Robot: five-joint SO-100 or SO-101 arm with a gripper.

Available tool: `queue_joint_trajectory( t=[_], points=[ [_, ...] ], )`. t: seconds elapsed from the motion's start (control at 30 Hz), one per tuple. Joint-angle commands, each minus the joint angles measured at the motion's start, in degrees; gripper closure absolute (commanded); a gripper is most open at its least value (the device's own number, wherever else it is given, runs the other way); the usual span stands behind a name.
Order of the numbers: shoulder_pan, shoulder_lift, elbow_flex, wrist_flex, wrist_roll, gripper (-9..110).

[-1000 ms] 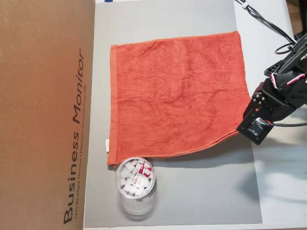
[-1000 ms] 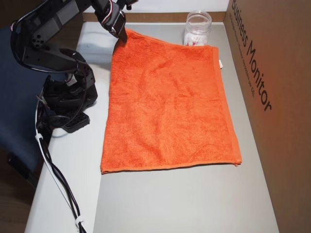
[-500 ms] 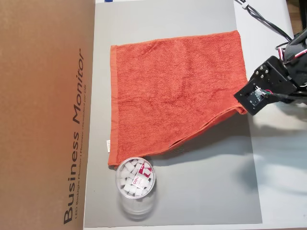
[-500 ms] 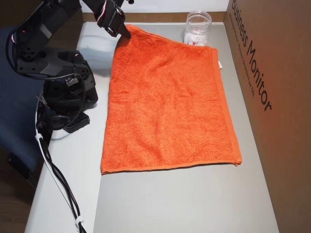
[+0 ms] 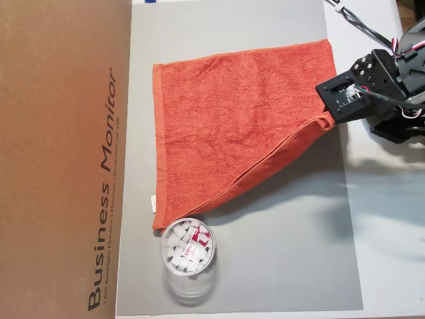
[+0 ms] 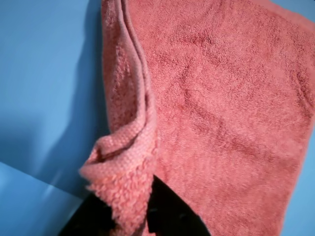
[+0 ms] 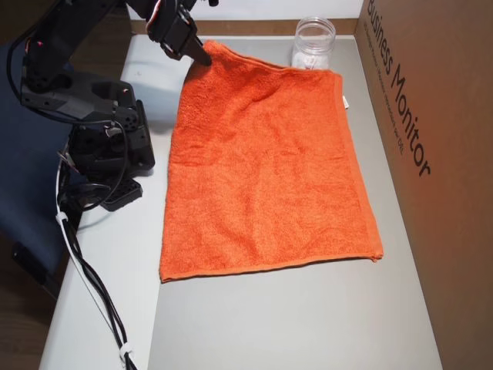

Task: Fold the blanket.

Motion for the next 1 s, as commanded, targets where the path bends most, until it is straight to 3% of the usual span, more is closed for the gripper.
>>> queue_joint_trajectory(
  t=[0.0,0.33,0.63,0.97],
  points=[
    [1.93,0.97,-2.90,-0.70,0.18,102],
    [2.72,-0.88,-2.37,-6.86,0.09,102],
    [3.08,-13.71,-13.01,-9.23,0.09,102],
    [11.51,-17.93,-13.62,-12.57,0.09,102]
  ],
)
